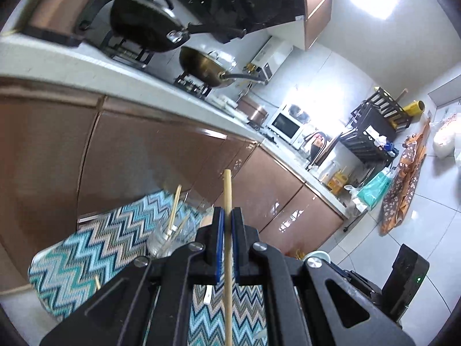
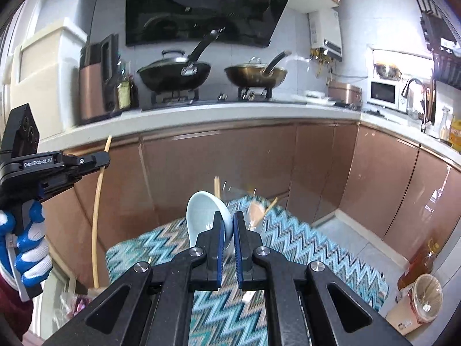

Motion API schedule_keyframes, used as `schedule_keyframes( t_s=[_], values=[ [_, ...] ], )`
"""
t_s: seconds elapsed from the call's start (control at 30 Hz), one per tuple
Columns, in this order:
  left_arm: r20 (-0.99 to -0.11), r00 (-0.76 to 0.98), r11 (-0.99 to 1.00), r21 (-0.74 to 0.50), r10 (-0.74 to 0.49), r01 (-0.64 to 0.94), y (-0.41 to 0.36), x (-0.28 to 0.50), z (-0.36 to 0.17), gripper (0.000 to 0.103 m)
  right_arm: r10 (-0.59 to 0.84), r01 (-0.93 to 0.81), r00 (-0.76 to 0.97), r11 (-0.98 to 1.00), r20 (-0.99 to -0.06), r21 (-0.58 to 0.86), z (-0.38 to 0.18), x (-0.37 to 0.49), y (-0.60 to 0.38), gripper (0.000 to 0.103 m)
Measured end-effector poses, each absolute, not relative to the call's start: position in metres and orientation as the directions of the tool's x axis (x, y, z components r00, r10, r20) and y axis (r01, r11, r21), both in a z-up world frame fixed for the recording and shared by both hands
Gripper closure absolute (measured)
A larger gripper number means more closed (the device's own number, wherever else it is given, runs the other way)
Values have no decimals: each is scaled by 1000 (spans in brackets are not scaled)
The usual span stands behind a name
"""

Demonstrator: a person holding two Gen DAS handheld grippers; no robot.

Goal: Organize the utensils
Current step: 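Lift the spoon and chopstick and lower them into the clear holder, then open both tools to release the utensils and pull back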

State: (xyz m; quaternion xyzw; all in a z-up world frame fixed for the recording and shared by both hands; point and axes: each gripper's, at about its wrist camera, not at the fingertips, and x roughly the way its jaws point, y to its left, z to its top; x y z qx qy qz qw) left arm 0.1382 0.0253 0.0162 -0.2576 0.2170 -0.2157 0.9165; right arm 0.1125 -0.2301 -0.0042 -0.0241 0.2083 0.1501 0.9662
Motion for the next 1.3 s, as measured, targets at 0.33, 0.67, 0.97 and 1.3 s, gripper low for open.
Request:
schedule_keyframes(
  t_s=[0.33,0.67,0.97,1.3],
  values=[
    [-206,892,840,-472,-402,269,-35,235,47,98,160,-176,954,984,-254,-42,-2,192,-235,97],
    [-145,962,917,-364,-231,165,-100,326,-2,98,113,-124,965,992,-237,-33,-55,271,-243,96],
    [-161,978,946,-315,-132,76,-121,364,-63,98,70,-85,978,994,-196,-72,-95,295,-235,96],
    [-194,972,944,-322,-134,66,-118,362,-98,89,93,-109,971,992,-221,-61,-130,295,-230,92]
  ],
)
